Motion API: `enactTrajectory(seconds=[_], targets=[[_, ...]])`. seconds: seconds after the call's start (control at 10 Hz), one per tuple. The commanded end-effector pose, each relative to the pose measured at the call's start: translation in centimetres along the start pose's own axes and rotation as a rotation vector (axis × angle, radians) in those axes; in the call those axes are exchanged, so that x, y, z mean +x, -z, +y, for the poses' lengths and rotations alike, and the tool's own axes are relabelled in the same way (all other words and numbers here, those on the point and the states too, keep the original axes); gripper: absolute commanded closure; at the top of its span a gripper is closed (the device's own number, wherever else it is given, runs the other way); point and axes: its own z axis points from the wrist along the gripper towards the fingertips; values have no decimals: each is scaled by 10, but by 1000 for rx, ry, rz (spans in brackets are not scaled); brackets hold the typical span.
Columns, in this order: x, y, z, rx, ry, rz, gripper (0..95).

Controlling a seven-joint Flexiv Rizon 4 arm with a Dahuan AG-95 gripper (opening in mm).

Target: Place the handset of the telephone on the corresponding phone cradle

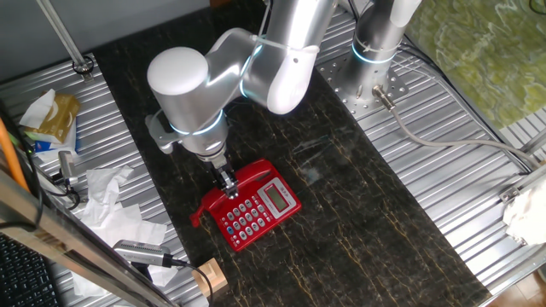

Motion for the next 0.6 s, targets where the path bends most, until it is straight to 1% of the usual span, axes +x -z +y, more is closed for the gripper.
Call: enactTrajectory(seconds=[0.1,0.4,0.6], targets=[[0,-4,-1,-3,0,-5,950],[-1,-7,-1,-4,-1,1,950],[-1,-9,0,-11,-3,5,950]])
